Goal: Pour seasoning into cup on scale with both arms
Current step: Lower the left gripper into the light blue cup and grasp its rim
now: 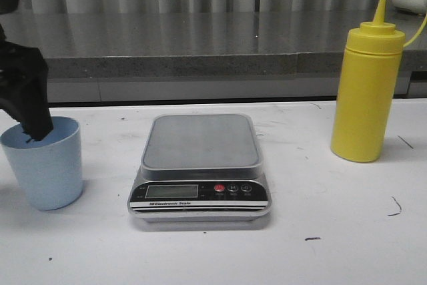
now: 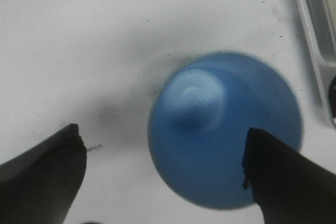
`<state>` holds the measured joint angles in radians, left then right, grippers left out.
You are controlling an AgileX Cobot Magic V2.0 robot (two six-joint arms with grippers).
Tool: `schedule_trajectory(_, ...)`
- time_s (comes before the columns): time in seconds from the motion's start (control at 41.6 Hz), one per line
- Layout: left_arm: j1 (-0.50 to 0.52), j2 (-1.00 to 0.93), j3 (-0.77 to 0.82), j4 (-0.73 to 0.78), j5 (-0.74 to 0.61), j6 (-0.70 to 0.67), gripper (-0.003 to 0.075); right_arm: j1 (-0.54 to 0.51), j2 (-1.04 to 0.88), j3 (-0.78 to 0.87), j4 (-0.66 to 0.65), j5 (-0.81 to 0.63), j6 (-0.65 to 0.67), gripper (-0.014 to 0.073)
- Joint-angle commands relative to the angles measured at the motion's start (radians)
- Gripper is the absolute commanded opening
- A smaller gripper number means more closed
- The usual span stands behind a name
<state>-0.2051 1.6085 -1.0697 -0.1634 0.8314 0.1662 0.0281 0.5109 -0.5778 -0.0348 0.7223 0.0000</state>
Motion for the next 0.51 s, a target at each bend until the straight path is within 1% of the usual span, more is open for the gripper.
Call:
schedule_trajectory(0.0,-0.008,0.004,-0.048,0.005,-0.031,-0.02,0.0586,-0.003,0.009,-0.033,-0.015,-0.064,-0.014,0.0476)
schedule_trajectory(0.072,-0.008,0.02,-0.048,0.003,-0.04,-0.024,0.0566,-0.003,0.009,-0.033,-0.015,-0.064,-0.014,0.0476)
schedule_trajectory(0.12,-0.008,0.026,-0.048,0.003,-0.048,-0.024,0.0525,-0.003,0.009,-0.033,-0.015,-0.064,-0.014,0.0476)
schedule_trajectory(0.192,-0.008,0.027,-0.048,0.003,-0.045,-0.024,0.044,-0.003,0.009,-0.033,-0.015,-0.064,-0.014,0.0476)
schedule_trajectory(0.289,-0.008,0.027,-0.048,-0.001,-0.033,-0.024,0.0309,-0.003,0.009,-0.033,-0.015,-0.064,-0.014,0.0476)
schedule_trajectory(0.361,-0.008,0.027,-0.048,-0.001,-0.033,-0.024,0.0229,-0.003,0.009,-0.033,-0.015,-0.064,-0.014,0.0476)
schedule_trajectory(0.481,-0.008,0.027,-0.048,-0.001,-0.033,-0.024,0.0125,-0.003,0.009,-0.033,-0.015,-0.064,-0.014,0.0476)
